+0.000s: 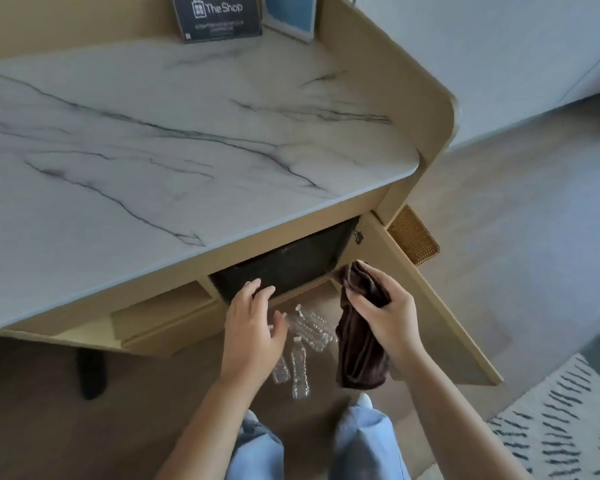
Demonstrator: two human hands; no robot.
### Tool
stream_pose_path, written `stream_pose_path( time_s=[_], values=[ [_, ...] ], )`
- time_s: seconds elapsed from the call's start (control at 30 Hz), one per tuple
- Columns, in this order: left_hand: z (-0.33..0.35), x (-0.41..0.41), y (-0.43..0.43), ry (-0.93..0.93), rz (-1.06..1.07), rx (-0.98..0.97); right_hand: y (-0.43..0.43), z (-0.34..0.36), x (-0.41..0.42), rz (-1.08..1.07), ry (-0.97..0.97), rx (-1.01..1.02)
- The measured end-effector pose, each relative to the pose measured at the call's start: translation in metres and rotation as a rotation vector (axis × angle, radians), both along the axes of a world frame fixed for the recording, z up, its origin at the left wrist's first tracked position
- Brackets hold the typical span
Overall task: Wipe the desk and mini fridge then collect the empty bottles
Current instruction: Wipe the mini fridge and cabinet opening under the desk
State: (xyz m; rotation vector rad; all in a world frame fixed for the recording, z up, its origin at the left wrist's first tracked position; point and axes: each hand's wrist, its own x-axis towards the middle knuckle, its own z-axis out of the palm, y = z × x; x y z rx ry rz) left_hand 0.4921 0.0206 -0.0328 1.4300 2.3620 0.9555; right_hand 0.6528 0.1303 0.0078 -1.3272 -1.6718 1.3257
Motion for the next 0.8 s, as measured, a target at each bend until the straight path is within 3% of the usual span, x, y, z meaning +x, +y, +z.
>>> stream_pose_path(
  time_s=[0.17,0.4,0.8],
  values=[
    [-0.021,0.012,0.014,0.061,0.160,0.003,0.042,-0.032,-0.002,0.158,-0.022,-0.029],
    [-0.117,0.014,0.039,0.075,0.310,-0.012,0.090,-0.125,-0.022,0.290,-0.020,0.049],
    [-0.317,-0.023,0.131,0.273,0.132,0.099,0.161,-0.348,-0.050,-0.006,0.116,0.283]
  ],
)
